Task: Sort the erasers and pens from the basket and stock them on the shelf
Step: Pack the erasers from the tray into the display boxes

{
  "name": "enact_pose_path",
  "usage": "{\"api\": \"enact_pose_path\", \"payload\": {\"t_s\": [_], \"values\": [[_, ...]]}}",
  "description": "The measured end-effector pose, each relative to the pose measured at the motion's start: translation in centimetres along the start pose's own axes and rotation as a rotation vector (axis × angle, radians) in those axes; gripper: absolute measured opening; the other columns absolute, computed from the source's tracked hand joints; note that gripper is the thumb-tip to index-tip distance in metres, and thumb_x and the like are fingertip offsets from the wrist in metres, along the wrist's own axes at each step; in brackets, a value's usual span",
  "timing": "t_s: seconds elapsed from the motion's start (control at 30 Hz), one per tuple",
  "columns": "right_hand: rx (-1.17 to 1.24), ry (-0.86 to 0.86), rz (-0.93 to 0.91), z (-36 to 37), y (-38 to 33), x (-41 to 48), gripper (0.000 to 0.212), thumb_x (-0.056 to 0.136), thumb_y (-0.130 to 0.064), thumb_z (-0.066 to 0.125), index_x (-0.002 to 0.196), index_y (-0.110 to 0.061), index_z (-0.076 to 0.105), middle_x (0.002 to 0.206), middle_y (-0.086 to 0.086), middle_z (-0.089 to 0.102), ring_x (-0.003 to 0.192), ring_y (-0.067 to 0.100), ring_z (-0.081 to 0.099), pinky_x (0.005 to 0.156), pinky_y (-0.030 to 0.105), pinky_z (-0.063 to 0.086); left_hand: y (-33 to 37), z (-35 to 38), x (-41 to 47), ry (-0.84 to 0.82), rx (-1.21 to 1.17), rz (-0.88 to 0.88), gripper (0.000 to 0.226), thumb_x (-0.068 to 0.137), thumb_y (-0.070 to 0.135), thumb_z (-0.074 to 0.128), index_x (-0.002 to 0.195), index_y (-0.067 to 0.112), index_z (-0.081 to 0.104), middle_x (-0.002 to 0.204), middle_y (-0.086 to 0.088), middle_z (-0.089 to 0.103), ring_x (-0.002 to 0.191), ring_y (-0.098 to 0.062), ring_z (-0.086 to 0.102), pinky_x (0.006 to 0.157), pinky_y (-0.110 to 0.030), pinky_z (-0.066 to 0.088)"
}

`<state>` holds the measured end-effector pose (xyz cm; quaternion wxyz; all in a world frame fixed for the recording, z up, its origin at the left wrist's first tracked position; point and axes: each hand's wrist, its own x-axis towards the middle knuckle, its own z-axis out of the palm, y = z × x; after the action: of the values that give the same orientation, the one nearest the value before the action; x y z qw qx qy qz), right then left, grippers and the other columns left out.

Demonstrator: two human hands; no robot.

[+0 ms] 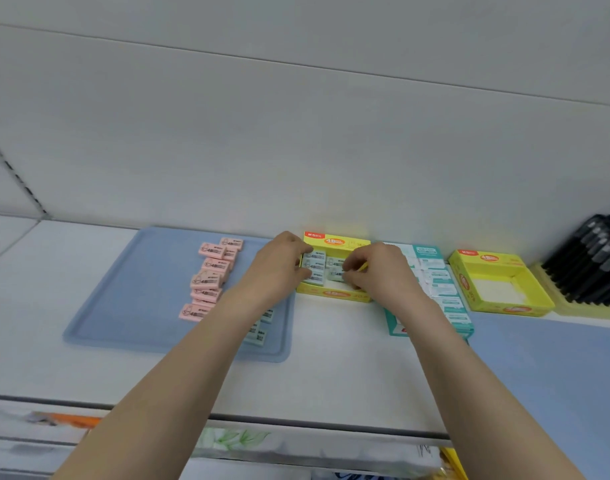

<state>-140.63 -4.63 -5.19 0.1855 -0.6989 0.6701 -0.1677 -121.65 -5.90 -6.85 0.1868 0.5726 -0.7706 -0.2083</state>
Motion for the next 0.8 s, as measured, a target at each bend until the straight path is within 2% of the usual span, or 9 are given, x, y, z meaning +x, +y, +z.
{"api": "enact_pose_path", "payload": {"t_s": [0.07, 0.13, 0.27, 0.37, 0.47, 0.57, 0.67, 0.8], "values": [[-0.123, -0.057, -0.009, 0.0, -0.4, 0.5, 0.017, 0.08, -0.02, 0.072, 0.096, -0.023, 0.077, 0.094, -0.003, 0.071, 0.091, 0.015, 0.058, 0.076, 0.025, 0.043, 0.0, -0.1, 0.1, -0.001, 0.007, 0.0, 0.045, 0.087, 0.017, 0.067, 0.132, 0.015, 0.058, 0.13, -0.003, 0.051, 0.106, -0.018, 0.059, 0.095, -0.033, 0.047], [-0.155, -0.087, -0.035, 0.3, -0.8, 0.9, 0.019, 0.078, -0.017, 0.073, 0.097, -0.021, 0.076, 0.096, -0.001, 0.072, 0.094, 0.019, 0.061, 0.079, 0.028, 0.047, -0.1, -0.3, 0.1, -0.009, 0.009, 0.004, 0.045, 0.087, 0.016, 0.066, 0.132, 0.015, 0.058, 0.131, -0.003, 0.052, 0.103, -0.017, 0.06, 0.095, -0.033, 0.047], [-0.202, -0.049, -0.1, 1.0, -0.7, 1.4, 0.021, 0.081, -0.015, 0.071, 0.1, -0.02, 0.076, 0.099, 0.001, 0.072, 0.094, 0.02, 0.063, 0.076, 0.025, 0.044, -0.2, -0.4, -0.2, -0.015, -0.031, 0.01, 0.044, 0.087, 0.014, 0.066, 0.131, 0.014, 0.059, 0.131, -0.003, 0.053, 0.101, -0.015, 0.062, 0.095, -0.034, 0.048], [-0.197, -0.028, -0.121, 1.3, -0.3, 1.4, 0.02, 0.083, -0.018, 0.07, 0.102, -0.021, 0.076, 0.1, 0.001, 0.072, 0.094, 0.02, 0.063, 0.078, 0.027, 0.044, -0.2, -1.1, -0.7, -0.007, -0.085, 0.018, 0.043, 0.088, 0.012, 0.064, 0.131, 0.016, 0.06, 0.13, 0.0, 0.056, 0.101, -0.011, 0.062, 0.092, -0.03, 0.049], [-0.16, 0.073, -0.166, 1.4, -0.5, 0.8, 0.014, 0.085, -0.022, 0.067, 0.096, -0.021, 0.076, 0.095, 0.0, 0.072, 0.088, 0.02, 0.063, 0.074, 0.03, 0.045, -1.1, -2.8, -2.3, 0.046, -0.132, -0.01, 0.042, 0.09, 0.012, 0.062, 0.13, 0.023, 0.059, 0.124, 0.007, 0.061, 0.098, -0.005, 0.061, 0.091, -0.027, 0.049], [-0.027, 0.182, -0.245, 1.4, -2.1, -0.6, 0.014, 0.088, -0.02, 0.065, 0.095, -0.022, 0.077, 0.092, -0.004, 0.073, 0.083, 0.016, 0.063, 0.069, 0.026, 0.038, -2.9, -4.9, -4.8, 0.118, -0.086, -0.089, 0.032, 0.088, 0.013, 0.065, 0.117, 0.025, 0.067, 0.109, 0.009, 0.066, 0.09, -0.005, 0.059, 0.09, -0.025, 0.044], [0.028, 0.07, -0.369, 2.6, -4.7, -1.7, 0.016, 0.09, -0.022, 0.065, 0.101, -0.021, 0.076, 0.098, -0.004, 0.074, 0.089, 0.015, 0.065, 0.079, 0.029, 0.046, -4.1, -6.0, -7.0, 0.078, 0.026, -0.142, 0.025, 0.087, 0.016, 0.067, 0.109, 0.024, 0.071, 0.102, 0.006, 0.068, 0.09, -0.009, 0.061, 0.077, -0.016, 0.037], [-0.045, -0.07, -0.497, 4.9, -7.2, -1.9, 0.024, 0.09, -0.036, 0.064, 0.105, -0.02, 0.074, 0.096, 0.001, 0.071, 0.089, 0.019, 0.064, 0.077, 0.03, 0.045, -5.0, -5.0, -8.6, 0.099, 0.048, -0.132, 0.028, 0.084, 0.017, 0.07, 0.111, 0.023, 0.07, 0.108, 0.005, 0.07, 0.099, -0.012, 0.063, 0.082, -0.022, 0.042]]}}
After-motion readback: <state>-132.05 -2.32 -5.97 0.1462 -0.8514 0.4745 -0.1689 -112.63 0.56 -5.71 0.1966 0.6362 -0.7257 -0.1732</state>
